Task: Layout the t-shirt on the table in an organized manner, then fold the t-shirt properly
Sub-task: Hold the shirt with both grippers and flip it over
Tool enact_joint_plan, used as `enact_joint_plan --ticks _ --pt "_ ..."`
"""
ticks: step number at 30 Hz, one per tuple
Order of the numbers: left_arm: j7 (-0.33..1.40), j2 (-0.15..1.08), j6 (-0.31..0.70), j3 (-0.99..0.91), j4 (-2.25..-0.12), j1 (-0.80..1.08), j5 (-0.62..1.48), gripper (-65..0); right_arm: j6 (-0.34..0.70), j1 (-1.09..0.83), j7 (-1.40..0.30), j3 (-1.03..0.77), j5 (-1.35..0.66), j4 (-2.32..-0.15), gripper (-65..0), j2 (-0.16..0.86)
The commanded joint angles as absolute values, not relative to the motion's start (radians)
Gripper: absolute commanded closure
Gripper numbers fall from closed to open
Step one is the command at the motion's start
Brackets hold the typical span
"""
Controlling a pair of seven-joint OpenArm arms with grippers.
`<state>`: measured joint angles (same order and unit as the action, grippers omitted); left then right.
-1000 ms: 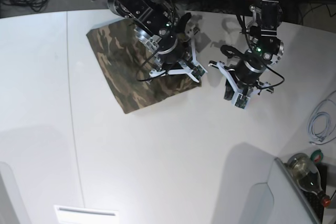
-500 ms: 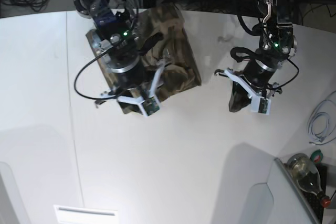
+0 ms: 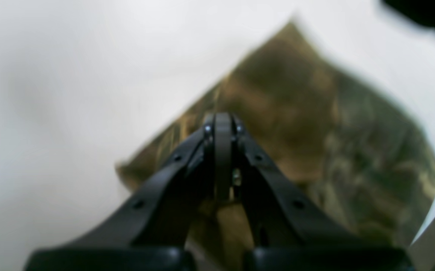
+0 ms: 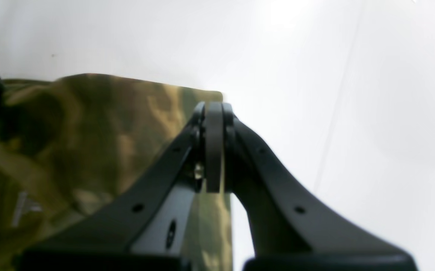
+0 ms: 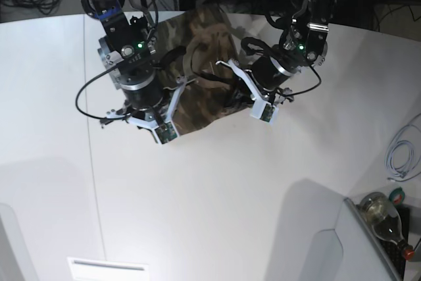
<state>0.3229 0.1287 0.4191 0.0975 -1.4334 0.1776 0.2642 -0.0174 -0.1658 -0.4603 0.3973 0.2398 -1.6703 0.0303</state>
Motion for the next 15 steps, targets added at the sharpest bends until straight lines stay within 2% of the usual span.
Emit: enact_joint_plan --ticks 1,9,15 --pt "0.3 0.131 0.421 0.093 -1.417 0.159 0.275 0.0 -0.019 -0.148 -0.44 0.417 0.243 -1.67 0.0 0.024" --pt "0.298 0.101 0.421 0.09 -1.276 0.114 0.073 0.0 -0.019 -0.07 -0.438 0.458 0.242 -1.486 0.0 -0.007" --pt "0.298 0.097 0.421 0.091 -1.268 0.114 0.027 0.0 -0.019 -0.012 -0.344 0.343 0.183 -1.268 0.0 -0.012"
